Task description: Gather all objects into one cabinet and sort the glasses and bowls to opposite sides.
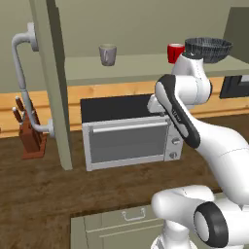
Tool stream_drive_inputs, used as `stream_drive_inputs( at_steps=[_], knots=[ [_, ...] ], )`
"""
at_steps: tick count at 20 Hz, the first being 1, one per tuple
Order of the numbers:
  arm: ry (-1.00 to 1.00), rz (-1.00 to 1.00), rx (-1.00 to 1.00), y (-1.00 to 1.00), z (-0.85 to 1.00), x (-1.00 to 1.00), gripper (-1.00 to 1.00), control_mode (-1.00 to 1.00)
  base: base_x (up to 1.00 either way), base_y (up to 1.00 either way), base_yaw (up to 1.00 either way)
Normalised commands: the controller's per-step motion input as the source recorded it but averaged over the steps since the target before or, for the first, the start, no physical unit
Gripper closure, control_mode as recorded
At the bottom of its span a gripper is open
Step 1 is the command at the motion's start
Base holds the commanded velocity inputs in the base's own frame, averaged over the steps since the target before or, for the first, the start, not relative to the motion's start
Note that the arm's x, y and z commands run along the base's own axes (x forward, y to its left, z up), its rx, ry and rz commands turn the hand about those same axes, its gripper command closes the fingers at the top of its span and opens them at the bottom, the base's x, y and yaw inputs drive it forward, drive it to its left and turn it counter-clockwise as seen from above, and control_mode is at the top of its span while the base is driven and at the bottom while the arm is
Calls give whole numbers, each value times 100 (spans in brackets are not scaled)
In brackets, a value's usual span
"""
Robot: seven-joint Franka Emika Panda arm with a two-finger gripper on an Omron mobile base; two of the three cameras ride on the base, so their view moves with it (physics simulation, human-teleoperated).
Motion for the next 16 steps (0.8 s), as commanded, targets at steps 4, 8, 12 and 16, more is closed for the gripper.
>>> stream_drive_inputs(
  at_steps=[4,8,12,16],
  knots=[
    [0,0,0,0,0,0,-100,100,-31,-1,0],
    [0,0,0,0,0,0,-100,100,-100,0,0],
    [0,0,0,0,0,0,-100,100,-100,0,0],
    [0,0,0,0,0,0,-100,100,-71,-69,-32]
  ],
)
